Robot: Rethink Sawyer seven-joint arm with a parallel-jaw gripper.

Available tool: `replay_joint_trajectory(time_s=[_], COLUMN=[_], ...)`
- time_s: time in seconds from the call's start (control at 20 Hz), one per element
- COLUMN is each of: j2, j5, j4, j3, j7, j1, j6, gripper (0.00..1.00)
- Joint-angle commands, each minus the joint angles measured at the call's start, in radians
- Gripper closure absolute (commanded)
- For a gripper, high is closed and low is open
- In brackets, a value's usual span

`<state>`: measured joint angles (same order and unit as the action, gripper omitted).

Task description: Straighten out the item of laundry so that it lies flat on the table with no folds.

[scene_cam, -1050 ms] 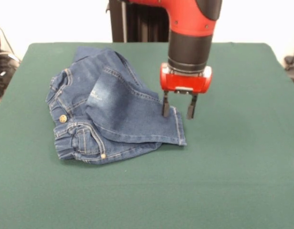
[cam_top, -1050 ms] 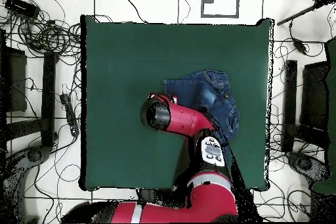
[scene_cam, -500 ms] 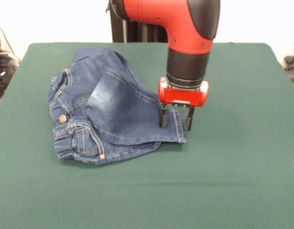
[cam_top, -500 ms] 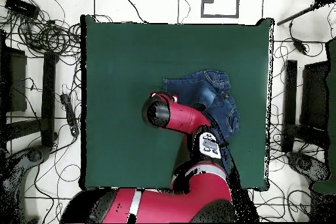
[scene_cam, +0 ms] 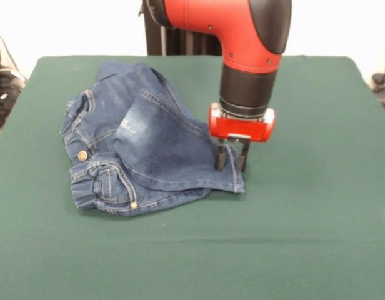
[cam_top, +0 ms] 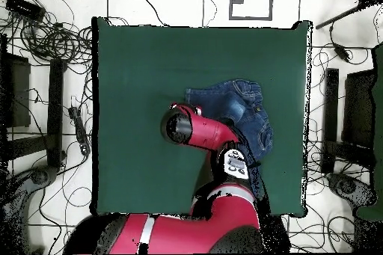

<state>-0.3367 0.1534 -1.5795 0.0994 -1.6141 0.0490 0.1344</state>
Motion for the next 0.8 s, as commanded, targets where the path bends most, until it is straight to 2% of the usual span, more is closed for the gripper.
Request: replay_joint_trajectory(time_s=[0.05,0.5,0.8], j2=[0.230,0.141,0.012], j5=[0.078,0.069,0.085], j4=[0.110,0.015,-0.096], j3=[-0.062,-0.060,-0.061], j7=[-0.231,-0.257,-0.300], j1=[0.007,-0.009,-0.056], j6=[-0.088,-0.070,-0.026], gripper=[1.00,1.00,1.00])
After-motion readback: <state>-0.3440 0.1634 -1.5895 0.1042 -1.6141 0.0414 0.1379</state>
